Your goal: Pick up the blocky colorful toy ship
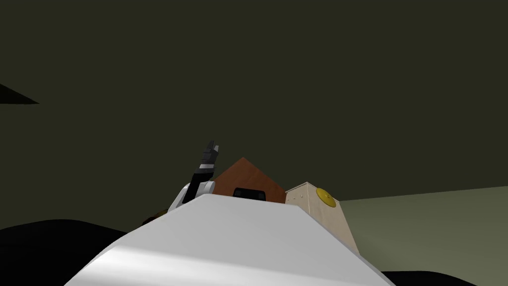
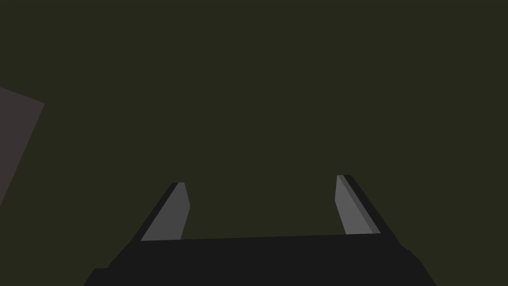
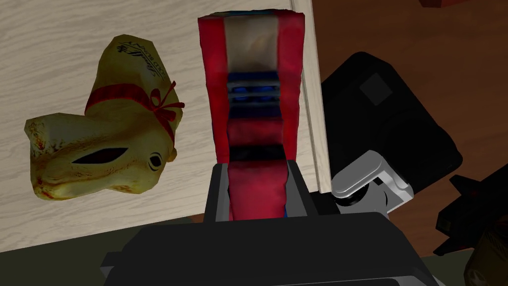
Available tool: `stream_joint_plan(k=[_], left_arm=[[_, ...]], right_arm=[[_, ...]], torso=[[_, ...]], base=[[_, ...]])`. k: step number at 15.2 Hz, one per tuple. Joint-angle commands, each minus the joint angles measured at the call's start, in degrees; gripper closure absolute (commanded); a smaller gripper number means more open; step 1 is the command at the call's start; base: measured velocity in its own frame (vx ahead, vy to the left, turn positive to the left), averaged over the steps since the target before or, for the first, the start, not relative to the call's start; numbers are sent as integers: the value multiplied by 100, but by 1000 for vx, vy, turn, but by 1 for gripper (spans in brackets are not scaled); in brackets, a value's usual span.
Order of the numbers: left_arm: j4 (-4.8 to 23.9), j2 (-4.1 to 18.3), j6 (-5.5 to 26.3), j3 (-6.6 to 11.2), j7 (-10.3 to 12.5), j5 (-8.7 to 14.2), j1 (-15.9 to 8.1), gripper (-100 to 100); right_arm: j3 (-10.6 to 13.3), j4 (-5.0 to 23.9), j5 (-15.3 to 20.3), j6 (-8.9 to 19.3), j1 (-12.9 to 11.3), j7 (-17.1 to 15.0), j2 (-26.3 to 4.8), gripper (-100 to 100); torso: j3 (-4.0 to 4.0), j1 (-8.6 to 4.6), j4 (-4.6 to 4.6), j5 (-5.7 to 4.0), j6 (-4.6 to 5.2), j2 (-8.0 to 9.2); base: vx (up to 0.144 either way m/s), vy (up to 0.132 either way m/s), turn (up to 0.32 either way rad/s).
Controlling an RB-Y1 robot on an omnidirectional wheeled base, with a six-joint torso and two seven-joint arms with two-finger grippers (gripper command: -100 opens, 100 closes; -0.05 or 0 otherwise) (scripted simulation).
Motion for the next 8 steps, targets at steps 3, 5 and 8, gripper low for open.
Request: stream_joint_plan(k=[3,5,8], left_arm=[[0,1,0,1,0,0,2,0],[0,1,0,2,0,0,3,0],[0,1,0,1,0,0,0,0]], right_arm=[[-76,-367,394,147,131,-368,-104,100],[-156,-743,721,288,274,-678,-213,100],[-237,-1051,1082,430,418,-1000,-322,100]], torso=[[-10,-16,-7,2,15,-15],[-18,-23,-10,6,17,-28],[-18,-12,-8,6,1,-29]], base=[[63,-58,-221],[95,-76,-278],[55,-46,-83]])
